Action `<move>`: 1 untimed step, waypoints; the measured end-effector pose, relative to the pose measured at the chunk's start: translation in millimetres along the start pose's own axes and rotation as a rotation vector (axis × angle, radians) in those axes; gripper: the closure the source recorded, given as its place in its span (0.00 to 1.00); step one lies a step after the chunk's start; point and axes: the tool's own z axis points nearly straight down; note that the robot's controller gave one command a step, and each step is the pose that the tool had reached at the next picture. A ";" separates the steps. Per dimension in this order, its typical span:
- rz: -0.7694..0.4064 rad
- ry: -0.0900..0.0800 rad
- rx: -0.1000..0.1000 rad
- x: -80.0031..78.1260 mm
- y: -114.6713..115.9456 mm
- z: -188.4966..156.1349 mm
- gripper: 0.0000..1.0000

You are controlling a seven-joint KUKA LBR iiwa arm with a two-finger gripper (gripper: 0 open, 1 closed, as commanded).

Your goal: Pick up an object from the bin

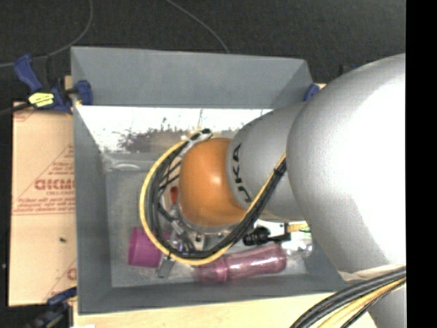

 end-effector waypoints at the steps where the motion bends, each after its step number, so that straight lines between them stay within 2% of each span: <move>1: -0.018 -0.001 0.000 10.9 21.4 30.6 1.00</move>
Offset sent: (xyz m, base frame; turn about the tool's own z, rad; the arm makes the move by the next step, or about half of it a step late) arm 0.0000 0.0000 0.0000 0.0000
